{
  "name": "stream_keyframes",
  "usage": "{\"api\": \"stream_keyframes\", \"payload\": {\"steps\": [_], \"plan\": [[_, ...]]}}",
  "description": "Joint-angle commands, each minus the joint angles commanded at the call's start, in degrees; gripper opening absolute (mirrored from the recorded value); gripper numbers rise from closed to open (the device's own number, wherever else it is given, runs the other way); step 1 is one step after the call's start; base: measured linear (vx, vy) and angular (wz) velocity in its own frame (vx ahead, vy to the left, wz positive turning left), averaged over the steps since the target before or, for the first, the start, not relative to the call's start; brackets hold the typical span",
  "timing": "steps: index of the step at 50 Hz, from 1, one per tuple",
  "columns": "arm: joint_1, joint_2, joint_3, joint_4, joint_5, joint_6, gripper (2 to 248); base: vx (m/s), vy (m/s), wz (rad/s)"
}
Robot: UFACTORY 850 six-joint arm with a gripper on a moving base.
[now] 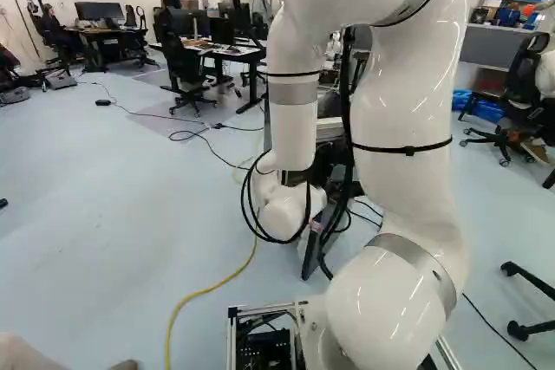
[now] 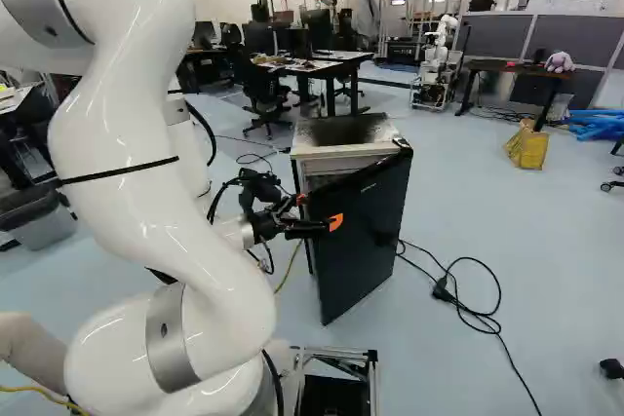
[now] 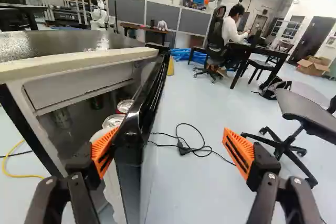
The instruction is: Grab a drink from the fridge
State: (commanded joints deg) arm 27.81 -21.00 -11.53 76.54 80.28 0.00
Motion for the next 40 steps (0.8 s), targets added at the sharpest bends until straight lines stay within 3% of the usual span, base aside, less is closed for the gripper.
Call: {"api": "stream_keyframes", "payload": {"steps": [40], "plan": [[-2.23,2.88,6.94,4.95,2.42,0.00,247,0.000,0.000,0.000]]}}
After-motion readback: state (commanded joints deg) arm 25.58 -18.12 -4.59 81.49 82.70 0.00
